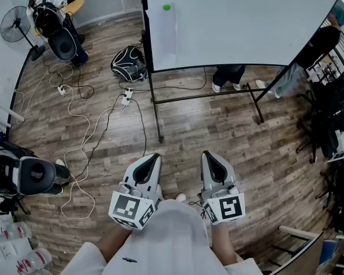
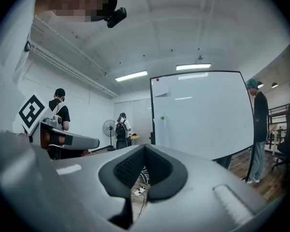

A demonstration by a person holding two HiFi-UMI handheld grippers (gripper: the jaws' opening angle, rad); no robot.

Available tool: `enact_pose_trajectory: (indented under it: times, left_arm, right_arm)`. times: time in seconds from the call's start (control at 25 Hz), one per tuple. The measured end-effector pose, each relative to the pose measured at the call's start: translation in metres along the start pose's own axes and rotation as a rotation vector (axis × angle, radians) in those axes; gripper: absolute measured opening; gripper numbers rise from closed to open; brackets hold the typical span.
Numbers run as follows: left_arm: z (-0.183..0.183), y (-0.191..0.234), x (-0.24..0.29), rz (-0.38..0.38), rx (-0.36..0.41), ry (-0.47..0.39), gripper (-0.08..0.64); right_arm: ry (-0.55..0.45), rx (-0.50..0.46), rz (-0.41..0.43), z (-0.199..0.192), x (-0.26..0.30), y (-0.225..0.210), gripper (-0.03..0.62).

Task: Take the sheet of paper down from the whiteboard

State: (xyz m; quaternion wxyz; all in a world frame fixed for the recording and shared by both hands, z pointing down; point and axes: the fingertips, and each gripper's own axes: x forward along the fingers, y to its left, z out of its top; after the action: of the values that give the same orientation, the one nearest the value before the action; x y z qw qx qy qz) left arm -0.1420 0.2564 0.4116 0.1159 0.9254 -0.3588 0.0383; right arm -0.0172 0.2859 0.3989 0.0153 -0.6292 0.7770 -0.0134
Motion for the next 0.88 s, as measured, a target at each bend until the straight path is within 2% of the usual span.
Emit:
enact_pose_trajectory:
  times: [0.44, 0.88]
  left_arm:
    - [0.001, -0.001, -0.006, -0.005, -0.003, 0.006, 0.006]
    - [0.002, 0.036, -0.004, -0.007, -0.034, -0.002, 0.006]
  right_arm:
    - [-0.012, 0.019, -0.016, 0.001, -0.009, 0.001, 0.011]
    - [-0.013, 0.004, -0.037, 0.0, 0.018, 0.01, 0.011]
